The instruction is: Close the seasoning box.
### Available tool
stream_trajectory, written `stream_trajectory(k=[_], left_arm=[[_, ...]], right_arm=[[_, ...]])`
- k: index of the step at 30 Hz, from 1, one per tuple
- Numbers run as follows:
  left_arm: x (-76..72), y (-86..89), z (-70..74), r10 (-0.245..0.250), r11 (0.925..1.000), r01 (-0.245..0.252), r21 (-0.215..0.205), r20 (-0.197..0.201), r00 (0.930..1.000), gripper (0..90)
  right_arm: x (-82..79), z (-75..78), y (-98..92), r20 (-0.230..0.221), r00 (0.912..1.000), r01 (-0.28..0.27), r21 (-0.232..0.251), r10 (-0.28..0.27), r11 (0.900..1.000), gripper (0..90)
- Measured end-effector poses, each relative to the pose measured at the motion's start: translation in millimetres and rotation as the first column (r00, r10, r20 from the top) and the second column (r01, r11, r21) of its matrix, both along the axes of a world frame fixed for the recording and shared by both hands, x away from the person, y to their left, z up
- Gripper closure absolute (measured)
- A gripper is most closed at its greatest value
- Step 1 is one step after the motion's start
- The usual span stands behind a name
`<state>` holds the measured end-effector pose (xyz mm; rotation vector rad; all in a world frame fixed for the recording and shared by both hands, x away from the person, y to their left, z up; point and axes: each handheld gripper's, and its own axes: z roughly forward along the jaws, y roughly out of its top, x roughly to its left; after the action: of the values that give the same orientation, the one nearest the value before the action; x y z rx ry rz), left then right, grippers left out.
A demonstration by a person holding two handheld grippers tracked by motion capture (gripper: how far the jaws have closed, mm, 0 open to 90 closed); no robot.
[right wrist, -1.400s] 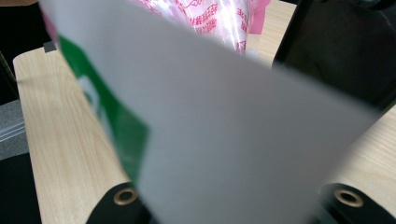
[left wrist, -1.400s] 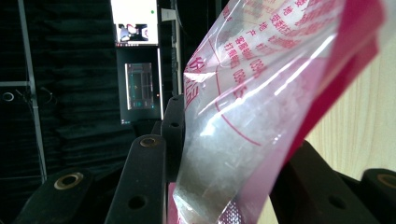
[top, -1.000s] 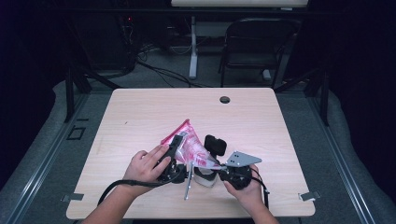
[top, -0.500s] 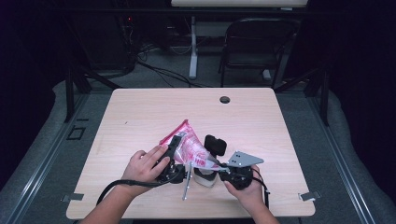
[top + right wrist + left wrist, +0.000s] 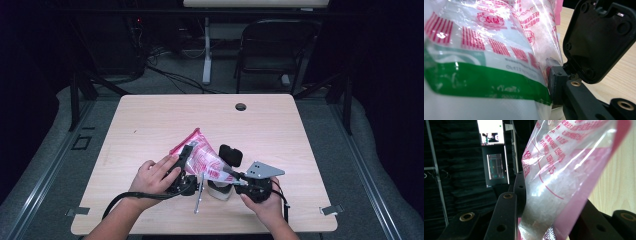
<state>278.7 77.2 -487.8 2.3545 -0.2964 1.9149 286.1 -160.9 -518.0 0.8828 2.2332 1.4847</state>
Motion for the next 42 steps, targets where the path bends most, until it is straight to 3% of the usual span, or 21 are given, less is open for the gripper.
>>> stream_trajectory(k=[13, 20, 26, 33, 42], left_arm=[[0.3, 1.2, 1.0, 0.001, 0.9999, -0.001, 0.012, 0.008, 1.0000, 72.4], [0.0, 0.7, 2.0, 0.002, 0.9999, -0.002, 0.015, 0.013, 0.9999, 72.4], [0.5, 2.2, 0.5, 0.009, 1.0000, -0.009, 0.003, 0.000, 1.0000, 72.5], [-0.5, 0.9, 1.7, 0.007, 1.0000, -0.007, -0.001, 0.000, 1.0000, 72.5], [-2.9, -1.3, 3.9, -0.003, 1.0000, 0.003, 0.000, 0.018, 0.9998, 72.5]], right_arm=[[-0.7, 0.8, 0.3, 0.002, 0.9999, -0.011, 0.015, 0.011, 1.000, 73.7], [-0.7, 0.4, 0.9, -0.001, 0.9999, -0.015, 0.012, 0.015, 1.000, 78.5], [-0.8, 0.3, 1.3, 0.004, 1.0000, -0.008, 0.010, 0.008, 1.000, 74.8], [-0.6, -0.4, 1.9, -0.004, 0.9999, -0.015, 0.001, 0.015, 1.000, 83.5], [-0.5, -0.9, 2.6, -0.004, 0.9999, -0.012, -0.014, 0.012, 1.000, 87.4]])
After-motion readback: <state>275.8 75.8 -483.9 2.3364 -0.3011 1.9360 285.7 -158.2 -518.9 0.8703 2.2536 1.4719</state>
